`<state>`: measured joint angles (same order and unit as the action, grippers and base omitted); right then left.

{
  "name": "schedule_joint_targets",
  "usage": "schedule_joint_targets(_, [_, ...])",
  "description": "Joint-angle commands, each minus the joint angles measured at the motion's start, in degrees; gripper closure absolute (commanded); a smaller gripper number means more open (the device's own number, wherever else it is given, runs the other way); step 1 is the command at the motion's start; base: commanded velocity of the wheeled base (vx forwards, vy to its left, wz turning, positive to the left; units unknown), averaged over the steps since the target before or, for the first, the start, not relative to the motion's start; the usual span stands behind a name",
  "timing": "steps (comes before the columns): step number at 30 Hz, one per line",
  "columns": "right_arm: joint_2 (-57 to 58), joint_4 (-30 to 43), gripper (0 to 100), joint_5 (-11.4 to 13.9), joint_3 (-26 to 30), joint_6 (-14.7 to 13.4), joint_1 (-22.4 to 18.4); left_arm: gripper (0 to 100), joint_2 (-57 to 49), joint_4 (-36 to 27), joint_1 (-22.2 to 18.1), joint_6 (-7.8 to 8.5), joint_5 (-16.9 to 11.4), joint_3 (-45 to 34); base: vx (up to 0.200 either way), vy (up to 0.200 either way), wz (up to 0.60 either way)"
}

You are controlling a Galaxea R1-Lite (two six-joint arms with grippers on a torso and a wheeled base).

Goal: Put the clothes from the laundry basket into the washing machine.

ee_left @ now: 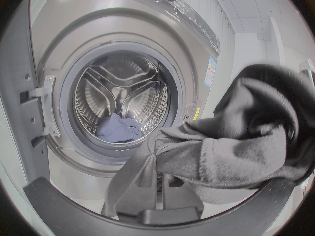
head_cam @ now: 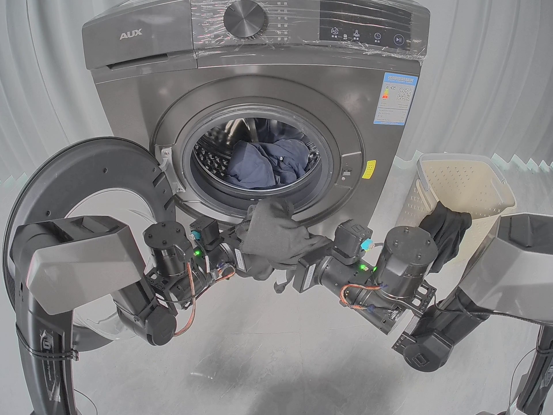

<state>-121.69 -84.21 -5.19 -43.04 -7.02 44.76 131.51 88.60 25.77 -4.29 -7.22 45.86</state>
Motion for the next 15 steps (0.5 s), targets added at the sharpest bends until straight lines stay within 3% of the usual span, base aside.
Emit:
schedule_joint_targets(1, [-0.39,-0.07,100,-0.26,2.26,-0.01,-0.64,100,-3.63,0.08,-0.02,-0.19,0.36,-0.69,0.0,0.0,0.0])
schedule_joint_targets(6, [-1.71,-0.25,100,-0.34,2.09,-0.1,-0.73,100,-5.74,0.08,0.07,-0.19,0.27,-2.36,0.0,0.0,0.0])
schedule_joint_targets(7, [-1.71,-0.25,0,-0.34,2.09,-0.19,-0.73,100,-6.18,0.08,0.16,-0.19,0.19,-2.88,0.0,0.0,0.0])
schedule_joint_targets(11, [-1.01,0.28,0,-0.43,2.53,-0.62,-0.47,100,-8.29,0.08,-0.02,-0.19,0.19,-4.46,0.0,0.0,0.0])
schedule_joint_targets(15, [1.28,0.8,0,-0.34,10.09,-0.1,-0.64,100,-12.07,0.08,-0.19,-0.28,0.1,-6.84,0.0,0.0,0.0])
